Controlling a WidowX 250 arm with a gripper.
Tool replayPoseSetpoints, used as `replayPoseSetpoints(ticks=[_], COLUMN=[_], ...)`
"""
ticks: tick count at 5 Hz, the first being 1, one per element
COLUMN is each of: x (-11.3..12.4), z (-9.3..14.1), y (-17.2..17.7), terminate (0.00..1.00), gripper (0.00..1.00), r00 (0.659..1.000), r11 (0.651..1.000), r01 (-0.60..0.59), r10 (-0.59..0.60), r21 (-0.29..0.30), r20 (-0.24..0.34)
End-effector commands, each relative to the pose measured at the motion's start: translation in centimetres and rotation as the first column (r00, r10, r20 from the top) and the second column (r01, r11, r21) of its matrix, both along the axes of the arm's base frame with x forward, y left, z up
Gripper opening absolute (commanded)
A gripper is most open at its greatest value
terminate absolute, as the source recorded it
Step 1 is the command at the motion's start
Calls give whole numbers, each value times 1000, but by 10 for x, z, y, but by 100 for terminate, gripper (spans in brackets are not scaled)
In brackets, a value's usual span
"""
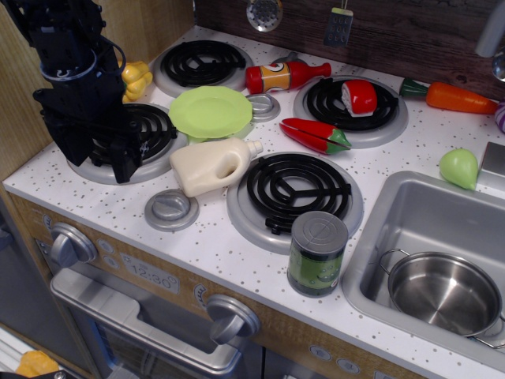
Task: Put sushi on plate
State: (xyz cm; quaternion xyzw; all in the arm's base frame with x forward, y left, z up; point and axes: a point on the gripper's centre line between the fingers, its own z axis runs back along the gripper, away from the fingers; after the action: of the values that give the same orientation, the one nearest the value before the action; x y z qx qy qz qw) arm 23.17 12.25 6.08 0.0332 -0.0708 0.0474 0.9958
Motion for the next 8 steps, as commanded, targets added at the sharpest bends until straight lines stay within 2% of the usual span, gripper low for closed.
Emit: replayPoseSetpoints(ticks=[1,2,4,5,6,7,8], x=[0,32,102,127,152,173,191], z=[0,14,51,47,44,40,37], y=[0,-19,-97,-131,-158,-171,-171], terminate=[0,0,0,0,0,0,0], gripper=[100,100,100,100,100,100,100], r00=[1000,997,976,959,948,927,922], r11=[1000,997,988,989,989,988,992], r01=[0,-75,-152,-142,-149,-154,-123], r10=[0,75,148,130,141,144,120], r21=[0,21,13,29,6,2,-14], r20=[0,28,160,253,284,346,369])
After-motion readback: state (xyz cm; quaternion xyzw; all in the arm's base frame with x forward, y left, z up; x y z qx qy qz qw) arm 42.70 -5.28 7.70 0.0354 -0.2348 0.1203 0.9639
